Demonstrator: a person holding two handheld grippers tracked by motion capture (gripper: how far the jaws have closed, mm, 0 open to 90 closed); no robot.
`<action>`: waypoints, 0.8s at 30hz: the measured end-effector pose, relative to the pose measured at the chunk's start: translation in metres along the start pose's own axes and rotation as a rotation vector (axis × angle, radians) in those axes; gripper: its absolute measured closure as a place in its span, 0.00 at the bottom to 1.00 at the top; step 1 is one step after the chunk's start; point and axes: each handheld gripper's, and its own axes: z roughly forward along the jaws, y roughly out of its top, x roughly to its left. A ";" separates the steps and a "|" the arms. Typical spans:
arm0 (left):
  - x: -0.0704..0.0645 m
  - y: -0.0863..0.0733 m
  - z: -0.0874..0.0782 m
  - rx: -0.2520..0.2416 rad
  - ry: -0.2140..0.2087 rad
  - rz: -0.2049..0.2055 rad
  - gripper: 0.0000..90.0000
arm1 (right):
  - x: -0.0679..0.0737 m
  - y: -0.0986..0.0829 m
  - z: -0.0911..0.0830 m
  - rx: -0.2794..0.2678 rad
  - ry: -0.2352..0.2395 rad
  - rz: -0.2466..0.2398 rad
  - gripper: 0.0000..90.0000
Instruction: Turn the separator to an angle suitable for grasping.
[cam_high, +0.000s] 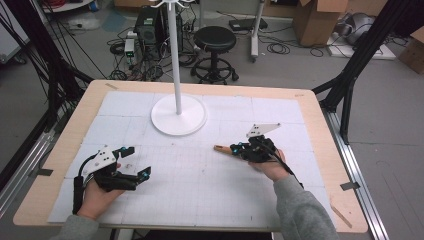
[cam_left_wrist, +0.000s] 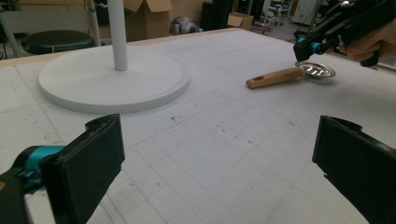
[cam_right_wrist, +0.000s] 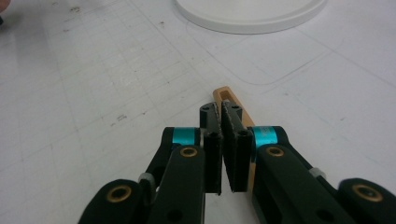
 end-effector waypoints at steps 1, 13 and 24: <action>0.000 0.000 0.000 0.001 0.000 0.000 0.03 | -0.002 0.000 -0.003 -0.009 0.003 -0.006 0.94; 0.002 -0.001 0.000 0.029 0.005 -0.007 0.03 | -0.018 -0.007 -0.035 -0.111 0.033 -0.030 0.48; -0.001 -0.002 -0.005 0.040 0.006 -0.002 0.03 | -0.026 -0.012 -0.045 -0.051 0.063 -0.078 0.02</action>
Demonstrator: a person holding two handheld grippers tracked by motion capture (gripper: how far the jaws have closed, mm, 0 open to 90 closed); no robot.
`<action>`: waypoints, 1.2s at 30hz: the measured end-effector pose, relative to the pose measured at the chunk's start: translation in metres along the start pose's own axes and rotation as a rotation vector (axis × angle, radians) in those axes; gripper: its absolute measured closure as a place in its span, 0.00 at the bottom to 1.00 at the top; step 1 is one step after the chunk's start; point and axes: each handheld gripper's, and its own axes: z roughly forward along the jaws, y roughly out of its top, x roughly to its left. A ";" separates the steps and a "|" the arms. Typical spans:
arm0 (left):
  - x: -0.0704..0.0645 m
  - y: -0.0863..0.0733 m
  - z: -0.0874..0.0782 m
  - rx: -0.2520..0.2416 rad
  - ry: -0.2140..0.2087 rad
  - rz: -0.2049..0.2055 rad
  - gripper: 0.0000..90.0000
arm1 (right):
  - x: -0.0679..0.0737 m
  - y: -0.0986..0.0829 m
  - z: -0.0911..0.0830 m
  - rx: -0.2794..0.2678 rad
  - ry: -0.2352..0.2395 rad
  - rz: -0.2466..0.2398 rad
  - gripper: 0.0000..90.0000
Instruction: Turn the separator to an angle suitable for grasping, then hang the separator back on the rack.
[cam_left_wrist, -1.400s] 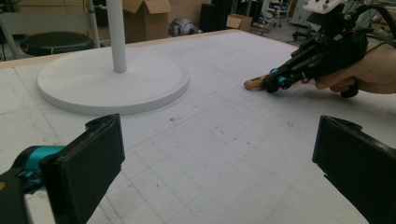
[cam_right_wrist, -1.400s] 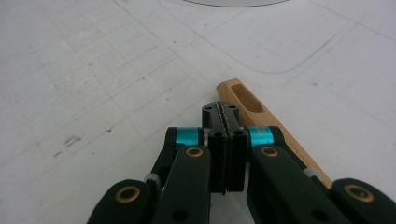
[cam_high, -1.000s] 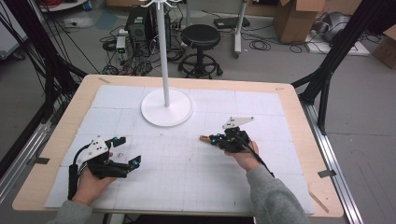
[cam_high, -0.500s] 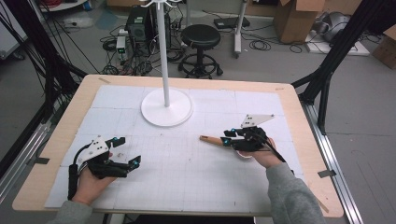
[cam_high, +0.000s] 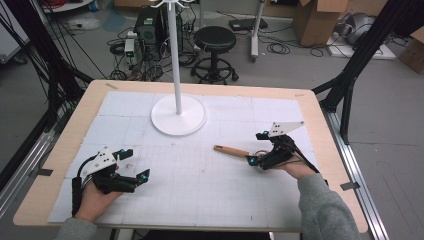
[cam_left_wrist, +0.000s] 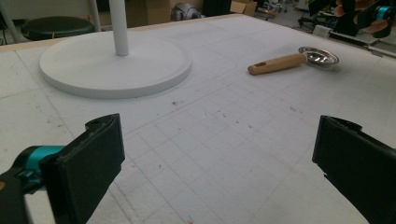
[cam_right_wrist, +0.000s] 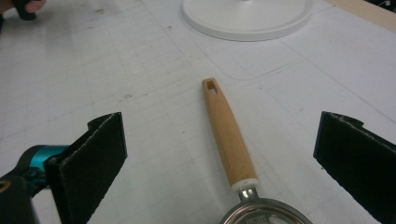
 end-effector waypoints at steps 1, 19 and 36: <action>0.000 -0.001 -0.001 -0.013 0.001 -0.003 0.03 | 0.000 0.000 -0.001 -0.001 0.003 -0.005 0.02; 0.002 -0.004 -0.006 -0.020 0.014 -0.018 0.03 | -0.009 0.011 -0.009 0.090 0.015 -0.076 0.02; 0.002 -0.004 -0.006 -0.028 0.001 -0.022 0.03 | -0.021 0.013 -0.001 0.162 0.029 -0.075 0.02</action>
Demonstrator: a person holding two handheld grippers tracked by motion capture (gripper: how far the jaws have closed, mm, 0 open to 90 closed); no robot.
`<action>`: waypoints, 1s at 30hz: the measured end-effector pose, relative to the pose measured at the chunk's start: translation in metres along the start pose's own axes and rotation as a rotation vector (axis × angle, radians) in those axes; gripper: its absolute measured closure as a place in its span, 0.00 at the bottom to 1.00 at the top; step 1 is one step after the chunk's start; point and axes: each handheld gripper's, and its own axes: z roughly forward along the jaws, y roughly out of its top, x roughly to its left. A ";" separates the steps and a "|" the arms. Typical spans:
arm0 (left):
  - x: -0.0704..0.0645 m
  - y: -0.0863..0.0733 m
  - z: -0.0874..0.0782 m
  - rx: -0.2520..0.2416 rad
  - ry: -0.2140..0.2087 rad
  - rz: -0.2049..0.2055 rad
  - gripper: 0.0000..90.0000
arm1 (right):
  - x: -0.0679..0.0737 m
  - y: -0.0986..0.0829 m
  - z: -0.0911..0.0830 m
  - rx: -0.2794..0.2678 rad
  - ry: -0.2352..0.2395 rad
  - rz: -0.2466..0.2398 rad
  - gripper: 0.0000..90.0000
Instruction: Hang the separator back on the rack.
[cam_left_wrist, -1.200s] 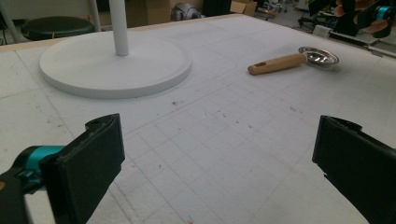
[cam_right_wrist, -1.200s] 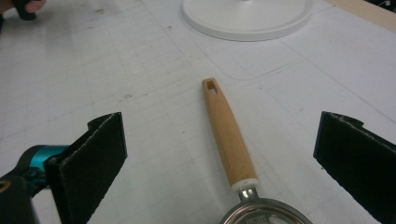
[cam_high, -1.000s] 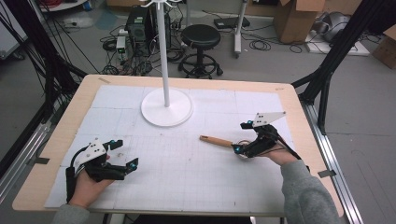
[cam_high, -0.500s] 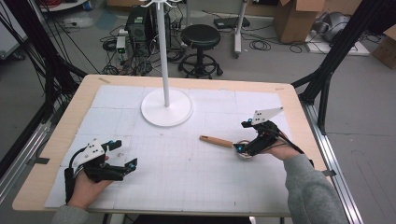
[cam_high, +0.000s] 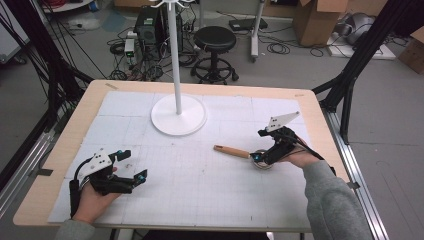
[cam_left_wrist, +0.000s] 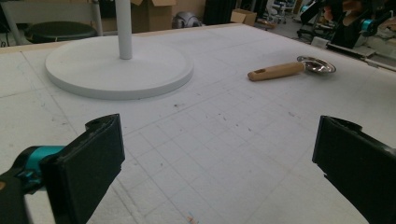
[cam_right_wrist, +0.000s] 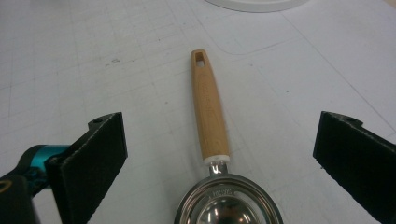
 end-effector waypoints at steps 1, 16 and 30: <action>0.000 0.000 0.000 0.001 0.000 0.001 0.03 | 0.000 0.000 0.001 0.005 0.006 -0.005 0.02; 0.000 0.000 0.001 0.007 -0.003 -0.001 0.03 | -0.005 0.001 0.022 0.102 0.039 -0.037 0.05; -0.001 -0.001 0.000 0.016 -0.008 0.001 0.03 | -0.010 0.000 0.035 0.187 0.063 -0.057 0.19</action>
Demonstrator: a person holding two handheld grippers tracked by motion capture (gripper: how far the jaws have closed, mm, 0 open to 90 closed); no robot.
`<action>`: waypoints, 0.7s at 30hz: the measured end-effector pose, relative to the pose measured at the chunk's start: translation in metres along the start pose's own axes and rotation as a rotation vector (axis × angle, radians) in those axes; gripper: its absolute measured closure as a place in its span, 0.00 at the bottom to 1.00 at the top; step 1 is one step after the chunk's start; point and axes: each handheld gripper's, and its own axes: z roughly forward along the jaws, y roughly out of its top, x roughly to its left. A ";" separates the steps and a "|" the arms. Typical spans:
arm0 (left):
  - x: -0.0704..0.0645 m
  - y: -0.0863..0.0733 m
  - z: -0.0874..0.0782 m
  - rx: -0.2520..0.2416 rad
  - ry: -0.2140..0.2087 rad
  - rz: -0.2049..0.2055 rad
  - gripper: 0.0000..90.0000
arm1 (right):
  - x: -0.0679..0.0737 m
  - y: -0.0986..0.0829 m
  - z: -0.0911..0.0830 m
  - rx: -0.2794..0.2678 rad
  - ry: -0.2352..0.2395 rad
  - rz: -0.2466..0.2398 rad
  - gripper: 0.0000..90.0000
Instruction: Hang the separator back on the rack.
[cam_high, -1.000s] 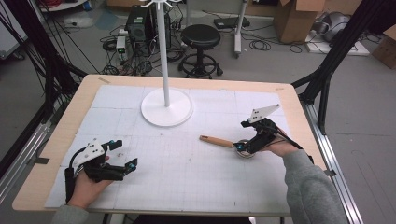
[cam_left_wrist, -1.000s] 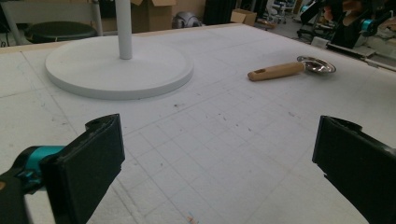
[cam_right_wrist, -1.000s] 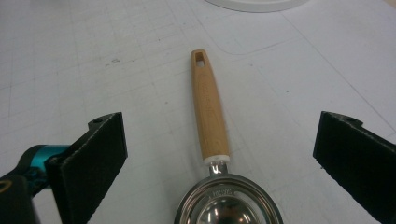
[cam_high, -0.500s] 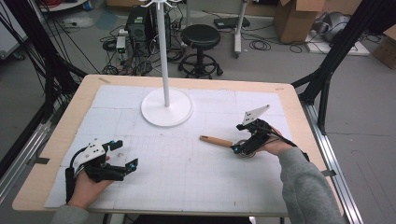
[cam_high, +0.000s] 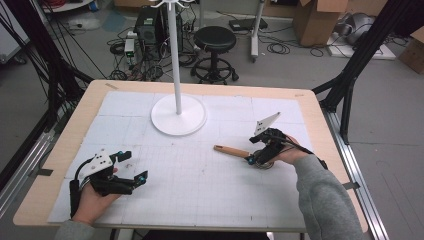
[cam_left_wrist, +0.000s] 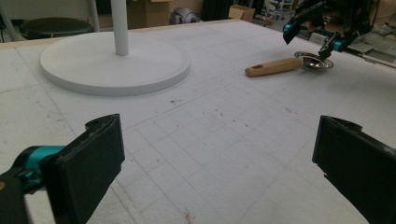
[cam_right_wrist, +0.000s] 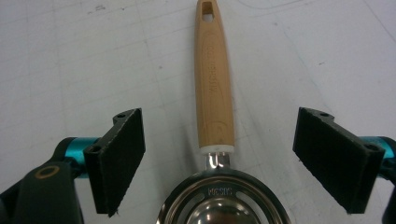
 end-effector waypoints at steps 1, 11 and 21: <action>0.000 0.000 0.000 0.001 -0.001 0.000 0.03 | 0.000 0.000 0.001 0.001 0.001 -0.004 0.20; 0.000 0.000 0.000 0.001 -0.005 -0.001 0.03 | -0.003 0.002 0.007 0.041 0.018 -0.016 0.32; 0.000 -0.001 -0.002 0.001 -0.005 -0.005 0.03 | -0.003 0.011 0.012 0.090 0.035 -0.054 0.47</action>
